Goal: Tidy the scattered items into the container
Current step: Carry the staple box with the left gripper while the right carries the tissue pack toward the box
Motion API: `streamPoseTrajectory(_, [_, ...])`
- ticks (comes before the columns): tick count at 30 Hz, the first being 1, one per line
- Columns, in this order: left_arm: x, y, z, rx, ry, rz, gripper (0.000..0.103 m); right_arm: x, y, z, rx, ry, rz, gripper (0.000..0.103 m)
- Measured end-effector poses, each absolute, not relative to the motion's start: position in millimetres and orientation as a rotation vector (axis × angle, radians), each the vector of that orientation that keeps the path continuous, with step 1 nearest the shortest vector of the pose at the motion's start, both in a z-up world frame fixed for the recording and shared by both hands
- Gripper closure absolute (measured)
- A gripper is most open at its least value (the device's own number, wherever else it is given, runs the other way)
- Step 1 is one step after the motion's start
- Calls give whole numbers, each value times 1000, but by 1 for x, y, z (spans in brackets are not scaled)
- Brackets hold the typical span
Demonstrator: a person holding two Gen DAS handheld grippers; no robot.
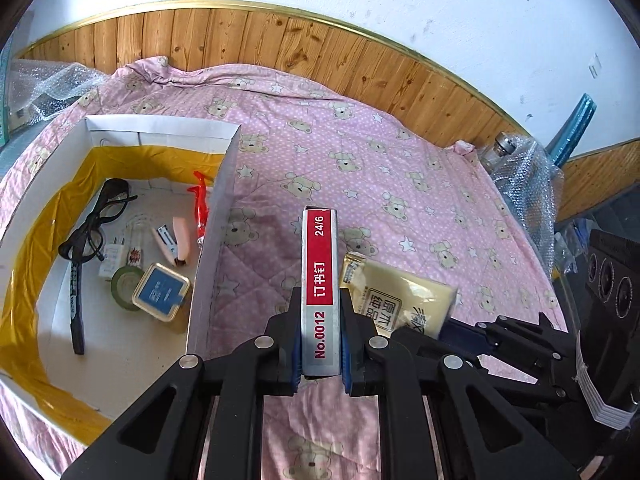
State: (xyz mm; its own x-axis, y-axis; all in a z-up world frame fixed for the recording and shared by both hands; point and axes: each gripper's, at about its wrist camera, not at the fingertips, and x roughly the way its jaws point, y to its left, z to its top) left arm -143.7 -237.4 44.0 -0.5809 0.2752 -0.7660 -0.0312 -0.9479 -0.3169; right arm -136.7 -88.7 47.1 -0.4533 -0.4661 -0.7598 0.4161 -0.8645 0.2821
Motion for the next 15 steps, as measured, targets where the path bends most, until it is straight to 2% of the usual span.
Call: streamPoseTrajectory(15, [-95,-252,61,-1262,-447,2642,88,-98,-116,70,1170,4,-2310,79])
